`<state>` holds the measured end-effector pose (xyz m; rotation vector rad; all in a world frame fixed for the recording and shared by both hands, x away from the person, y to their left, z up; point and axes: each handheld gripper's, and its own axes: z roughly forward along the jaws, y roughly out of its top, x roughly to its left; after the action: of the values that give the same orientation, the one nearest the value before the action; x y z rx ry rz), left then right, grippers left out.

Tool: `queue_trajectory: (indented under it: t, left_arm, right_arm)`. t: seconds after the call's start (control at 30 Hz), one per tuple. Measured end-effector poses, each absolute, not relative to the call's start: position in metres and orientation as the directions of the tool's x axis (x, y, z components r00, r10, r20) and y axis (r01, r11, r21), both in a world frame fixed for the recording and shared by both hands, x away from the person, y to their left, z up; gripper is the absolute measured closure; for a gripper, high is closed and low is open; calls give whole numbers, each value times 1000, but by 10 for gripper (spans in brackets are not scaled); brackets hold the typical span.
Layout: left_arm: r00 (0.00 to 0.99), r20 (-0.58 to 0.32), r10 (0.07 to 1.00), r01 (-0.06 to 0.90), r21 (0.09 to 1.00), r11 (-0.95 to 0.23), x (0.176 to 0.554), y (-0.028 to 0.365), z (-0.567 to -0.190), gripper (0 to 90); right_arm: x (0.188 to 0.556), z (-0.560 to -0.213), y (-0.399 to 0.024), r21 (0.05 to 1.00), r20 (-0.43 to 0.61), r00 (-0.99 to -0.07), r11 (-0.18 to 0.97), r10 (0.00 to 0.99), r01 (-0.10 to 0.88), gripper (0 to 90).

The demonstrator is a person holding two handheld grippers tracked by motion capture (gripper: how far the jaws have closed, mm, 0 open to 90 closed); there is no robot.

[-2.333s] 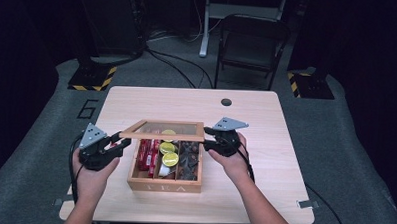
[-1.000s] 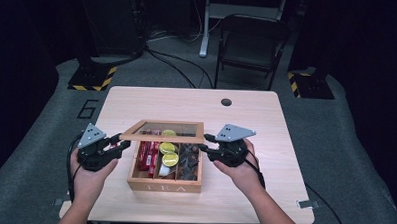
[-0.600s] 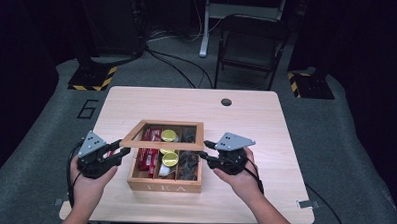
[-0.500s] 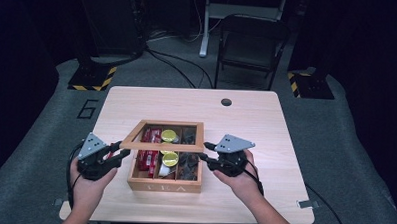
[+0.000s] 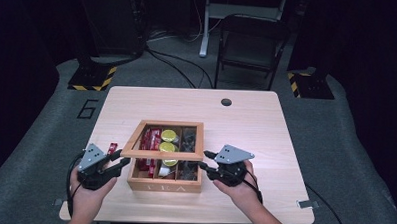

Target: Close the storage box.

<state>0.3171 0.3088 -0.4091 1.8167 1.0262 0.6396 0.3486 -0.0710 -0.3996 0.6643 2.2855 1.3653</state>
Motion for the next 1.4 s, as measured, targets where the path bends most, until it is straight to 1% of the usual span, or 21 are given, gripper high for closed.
queue_trajectory:
  t: [0.5,0.77,1.17,1.4]
  left_arm:
    - [519,-8,855,399,887,-234,309,309,-432,609]
    - [525,-32,850,410,885,-220,307,311,-441,607]
    - [535,-28,844,421,876,-237,306,312,-451,607]
    - [536,-43,843,440,866,-236,305,311,-457,607]
  right_arm:
    - [335,-422,-70,884,-69,-805,411,589,224,600]
    - [334,-430,-71,880,-54,-811,412,583,237,593]
    - [331,-440,-70,875,-44,-810,414,584,251,586]
    - [331,-444,-70,867,-44,-815,428,577,256,579]
